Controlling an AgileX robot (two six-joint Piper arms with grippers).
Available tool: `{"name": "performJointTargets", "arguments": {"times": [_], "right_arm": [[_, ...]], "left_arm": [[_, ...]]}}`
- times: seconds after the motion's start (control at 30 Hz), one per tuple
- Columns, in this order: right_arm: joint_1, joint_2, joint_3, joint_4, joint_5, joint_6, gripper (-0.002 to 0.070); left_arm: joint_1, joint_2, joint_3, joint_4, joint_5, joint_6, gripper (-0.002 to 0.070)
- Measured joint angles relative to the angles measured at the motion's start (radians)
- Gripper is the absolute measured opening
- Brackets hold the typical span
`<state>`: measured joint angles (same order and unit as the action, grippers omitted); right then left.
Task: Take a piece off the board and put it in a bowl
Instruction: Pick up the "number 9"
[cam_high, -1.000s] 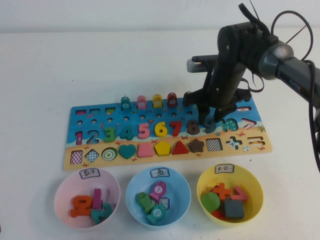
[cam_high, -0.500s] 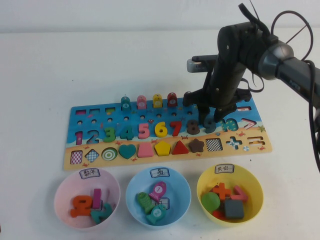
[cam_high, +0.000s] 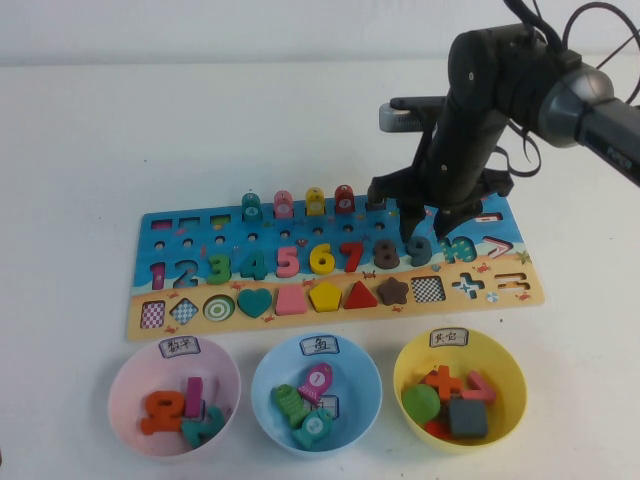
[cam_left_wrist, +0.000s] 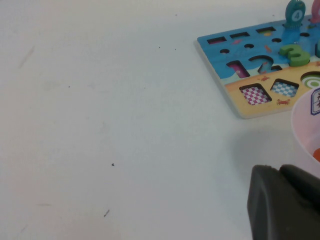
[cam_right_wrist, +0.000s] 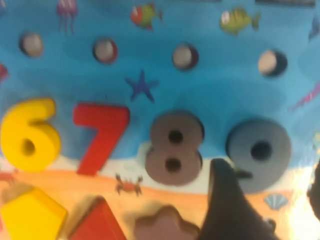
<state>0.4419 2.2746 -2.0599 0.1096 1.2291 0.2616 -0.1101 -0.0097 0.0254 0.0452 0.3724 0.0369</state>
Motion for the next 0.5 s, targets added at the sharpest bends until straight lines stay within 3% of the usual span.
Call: {"name": "performJointTargets", "arguments": {"times": [0.5], "right_arm": [[0.0,-0.005,0.048,-0.006,0.001,-0.002,0.0341]], "left_arm": [[0.0,0.0,0.0,0.0,0.0,0.0,-0.0004]]}}
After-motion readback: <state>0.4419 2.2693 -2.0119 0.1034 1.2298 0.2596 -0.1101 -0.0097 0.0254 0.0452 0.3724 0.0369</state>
